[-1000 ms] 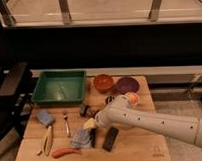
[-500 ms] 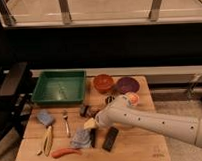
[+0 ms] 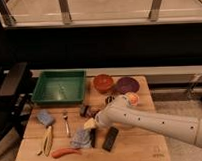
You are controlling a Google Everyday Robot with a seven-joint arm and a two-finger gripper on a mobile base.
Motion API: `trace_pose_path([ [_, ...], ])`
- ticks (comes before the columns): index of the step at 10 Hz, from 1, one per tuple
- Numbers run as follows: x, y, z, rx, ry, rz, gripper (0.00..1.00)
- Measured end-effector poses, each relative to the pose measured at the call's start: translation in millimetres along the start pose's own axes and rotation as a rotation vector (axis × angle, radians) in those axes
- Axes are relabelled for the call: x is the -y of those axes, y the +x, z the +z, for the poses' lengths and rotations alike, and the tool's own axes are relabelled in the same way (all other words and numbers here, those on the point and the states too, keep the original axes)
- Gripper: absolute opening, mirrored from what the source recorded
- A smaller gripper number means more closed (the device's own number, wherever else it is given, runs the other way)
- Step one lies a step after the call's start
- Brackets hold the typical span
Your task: Wipe purple bowl with brush
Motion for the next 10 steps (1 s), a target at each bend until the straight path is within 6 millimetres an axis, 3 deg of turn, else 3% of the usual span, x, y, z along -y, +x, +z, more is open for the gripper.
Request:
trace_pose_path([
  [2,8,2,1,0.0,-0.003,-0.024,0.77],
  [3,21,9,3,-0.002,0.0,-0.038,0.73],
  [6,57,23,26,0.014,-0.017,-0.072,0.45],
  [8,62,27,35,0.026,-0.047,-0.084,0.21],
  [10,56,29,39,0.029,-0.074,-0.08,0.05],
])
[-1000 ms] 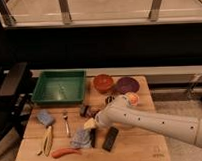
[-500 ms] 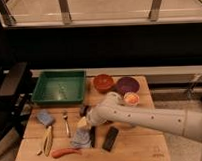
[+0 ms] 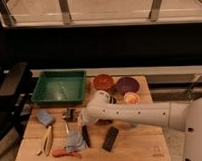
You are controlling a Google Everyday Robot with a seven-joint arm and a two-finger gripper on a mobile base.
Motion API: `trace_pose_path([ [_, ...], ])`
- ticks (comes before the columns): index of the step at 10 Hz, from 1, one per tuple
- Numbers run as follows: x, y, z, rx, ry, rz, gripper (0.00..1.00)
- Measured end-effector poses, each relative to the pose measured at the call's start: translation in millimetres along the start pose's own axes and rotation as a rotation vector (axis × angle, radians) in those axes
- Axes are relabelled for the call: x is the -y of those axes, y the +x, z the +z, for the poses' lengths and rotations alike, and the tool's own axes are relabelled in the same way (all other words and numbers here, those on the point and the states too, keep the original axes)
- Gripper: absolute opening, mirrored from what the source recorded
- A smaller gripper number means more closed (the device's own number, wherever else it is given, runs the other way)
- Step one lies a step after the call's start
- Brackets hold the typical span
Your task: Wipe purple bowl with brush
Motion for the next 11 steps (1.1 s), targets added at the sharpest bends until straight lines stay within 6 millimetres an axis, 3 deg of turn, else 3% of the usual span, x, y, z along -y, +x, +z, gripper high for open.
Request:
trace_pose_path([
  [1,-3,0,1,0.001,-0.011,0.004,0.0],
  [6,-12,-3,1,-0.01,-0.017,0.017,0.0],
  [11,-16,-7,-10,-0.042,0.157,0.044,0.0],
])
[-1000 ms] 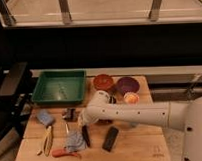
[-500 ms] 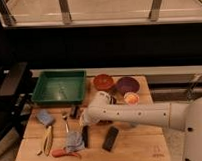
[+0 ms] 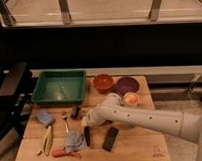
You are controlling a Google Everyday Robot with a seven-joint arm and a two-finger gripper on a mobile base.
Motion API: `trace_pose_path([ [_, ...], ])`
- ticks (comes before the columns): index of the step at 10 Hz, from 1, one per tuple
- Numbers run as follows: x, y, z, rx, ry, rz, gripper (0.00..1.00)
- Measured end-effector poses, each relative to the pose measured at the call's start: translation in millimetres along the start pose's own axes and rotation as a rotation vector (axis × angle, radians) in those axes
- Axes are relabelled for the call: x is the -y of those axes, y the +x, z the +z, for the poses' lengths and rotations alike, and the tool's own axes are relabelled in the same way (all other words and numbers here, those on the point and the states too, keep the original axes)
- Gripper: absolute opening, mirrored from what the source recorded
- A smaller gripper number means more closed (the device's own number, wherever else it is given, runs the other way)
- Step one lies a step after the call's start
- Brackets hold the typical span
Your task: Wipe purple bowl with brush
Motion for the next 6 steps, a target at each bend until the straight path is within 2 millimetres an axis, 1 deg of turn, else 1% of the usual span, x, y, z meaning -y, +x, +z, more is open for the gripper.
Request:
trace_pose_path([
  [3,3,-2,-15,-0.035,0.077,0.007,0.0],
  [6,7,-2,-45,-0.096,0.153,0.011,0.0],
])
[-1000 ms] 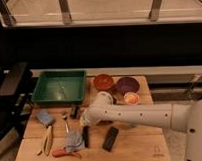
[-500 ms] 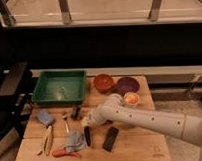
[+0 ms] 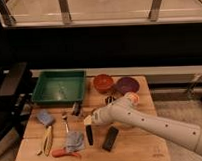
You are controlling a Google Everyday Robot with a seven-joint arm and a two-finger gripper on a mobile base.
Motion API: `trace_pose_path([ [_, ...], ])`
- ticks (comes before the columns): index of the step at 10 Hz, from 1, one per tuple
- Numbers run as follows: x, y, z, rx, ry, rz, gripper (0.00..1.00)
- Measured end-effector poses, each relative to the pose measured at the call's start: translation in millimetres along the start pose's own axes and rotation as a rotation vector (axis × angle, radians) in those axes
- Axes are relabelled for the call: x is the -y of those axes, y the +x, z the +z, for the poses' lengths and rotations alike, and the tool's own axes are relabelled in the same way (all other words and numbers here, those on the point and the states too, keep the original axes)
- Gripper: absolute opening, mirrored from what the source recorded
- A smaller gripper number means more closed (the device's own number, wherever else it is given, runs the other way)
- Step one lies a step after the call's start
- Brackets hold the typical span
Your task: Wipe purple bowl with brush
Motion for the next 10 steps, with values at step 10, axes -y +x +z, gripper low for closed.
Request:
trace_pose_path([
  [10,-46,76,-166,-0.24,-0.215,0.089,0.0],
])
